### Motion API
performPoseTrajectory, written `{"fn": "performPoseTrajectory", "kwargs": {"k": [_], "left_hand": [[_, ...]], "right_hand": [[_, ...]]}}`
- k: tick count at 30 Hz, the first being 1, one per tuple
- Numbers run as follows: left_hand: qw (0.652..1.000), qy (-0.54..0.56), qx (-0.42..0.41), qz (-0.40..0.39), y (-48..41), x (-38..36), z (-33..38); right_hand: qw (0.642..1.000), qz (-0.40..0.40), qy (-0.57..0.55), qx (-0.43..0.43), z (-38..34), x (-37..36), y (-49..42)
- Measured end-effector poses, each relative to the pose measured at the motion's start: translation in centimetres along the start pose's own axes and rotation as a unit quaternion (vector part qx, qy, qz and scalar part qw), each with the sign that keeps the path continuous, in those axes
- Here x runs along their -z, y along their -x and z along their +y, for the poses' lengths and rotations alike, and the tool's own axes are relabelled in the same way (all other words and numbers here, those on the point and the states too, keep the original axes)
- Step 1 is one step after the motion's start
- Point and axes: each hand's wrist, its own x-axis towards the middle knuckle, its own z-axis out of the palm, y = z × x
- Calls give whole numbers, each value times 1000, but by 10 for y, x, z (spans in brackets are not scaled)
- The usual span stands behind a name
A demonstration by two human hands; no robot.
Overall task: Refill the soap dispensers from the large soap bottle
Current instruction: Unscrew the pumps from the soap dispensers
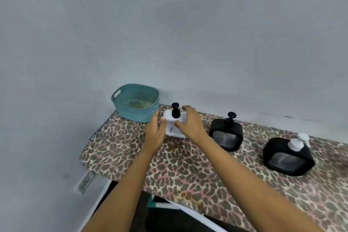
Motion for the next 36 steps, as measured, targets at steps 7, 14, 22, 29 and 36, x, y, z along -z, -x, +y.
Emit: {"fn": "performPoseTrajectory", "kwargs": {"k": [7,14,22,29,36], "left_hand": [[992,-98,-55,-62,-14,-2,-22],[983,-146,-90,-61,-35,-4,-20],[982,-138,-122,-24,-34,-8,-24],[981,-145,-126,-27,-39,-7,-25],[973,-171,-127,-93,-48,0,-26]], "right_hand": [[998,53,-29,-10,2,-14,-19],[994,105,0,-31,0,-23,-24],[991,130,8,5,11,-35,-25],[996,12,-80,33,17,-17,-27],[991,111,-75,4,16,-27,-33]]}}
